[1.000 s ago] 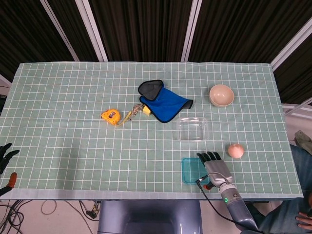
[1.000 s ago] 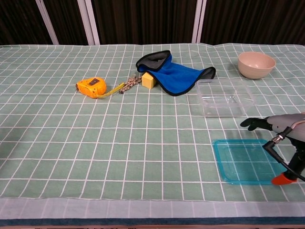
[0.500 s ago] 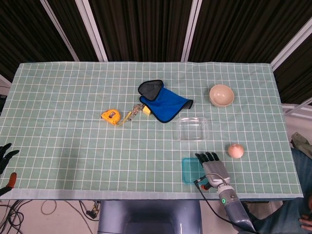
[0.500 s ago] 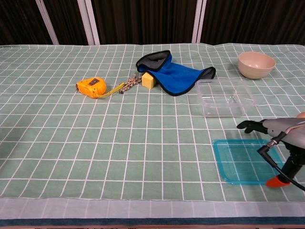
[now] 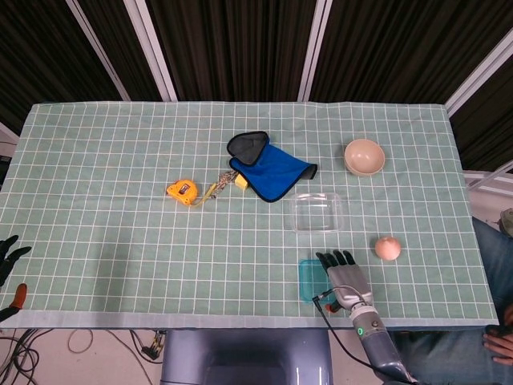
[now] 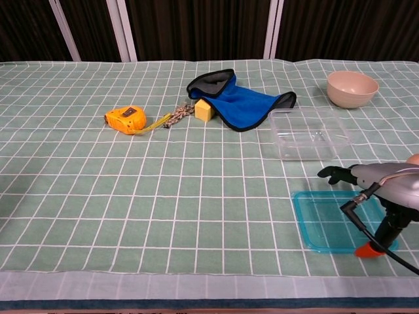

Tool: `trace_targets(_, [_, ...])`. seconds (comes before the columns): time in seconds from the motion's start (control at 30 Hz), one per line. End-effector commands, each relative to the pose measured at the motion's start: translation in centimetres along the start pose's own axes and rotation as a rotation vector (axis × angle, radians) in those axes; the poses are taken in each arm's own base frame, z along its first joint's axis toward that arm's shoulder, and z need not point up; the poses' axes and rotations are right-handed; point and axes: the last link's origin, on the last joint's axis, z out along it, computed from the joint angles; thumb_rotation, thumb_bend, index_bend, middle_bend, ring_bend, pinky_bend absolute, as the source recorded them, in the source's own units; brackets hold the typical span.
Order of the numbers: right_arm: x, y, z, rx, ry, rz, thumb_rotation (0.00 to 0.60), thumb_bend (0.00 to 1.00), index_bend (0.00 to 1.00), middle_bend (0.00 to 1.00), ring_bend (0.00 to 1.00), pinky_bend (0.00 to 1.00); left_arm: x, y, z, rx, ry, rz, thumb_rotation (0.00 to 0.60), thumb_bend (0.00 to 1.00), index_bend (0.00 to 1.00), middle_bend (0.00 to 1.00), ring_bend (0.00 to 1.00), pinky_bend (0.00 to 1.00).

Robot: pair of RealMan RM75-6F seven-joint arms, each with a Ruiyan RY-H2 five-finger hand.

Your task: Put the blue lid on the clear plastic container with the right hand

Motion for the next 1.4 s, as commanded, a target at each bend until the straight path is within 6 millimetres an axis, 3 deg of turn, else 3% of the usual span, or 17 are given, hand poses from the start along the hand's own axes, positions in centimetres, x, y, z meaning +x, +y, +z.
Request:
trace_targets(0.03, [-0.13, -0.09, 0.09, -0.001, 0.0, 0.0, 0.6, 0.14, 0.04, 0.15, 0.0, 0.0, 0.0, -0.01, 0.0, 0.0, 0.0, 0.0, 0.6, 0.52, 0.14, 0.0, 0.0, 0.0])
trace_targets(1.4, [-0.67, -0.36, 0.72, -0.007, -0.009, -0.019, 0.6, 0.14, 0.04, 0.18, 0.0, 0.0, 0.06, -0.03, 0.03, 0.004, 0.003, 0.002, 0.6, 0.52, 0.14, 0.0, 0.0, 0.0])
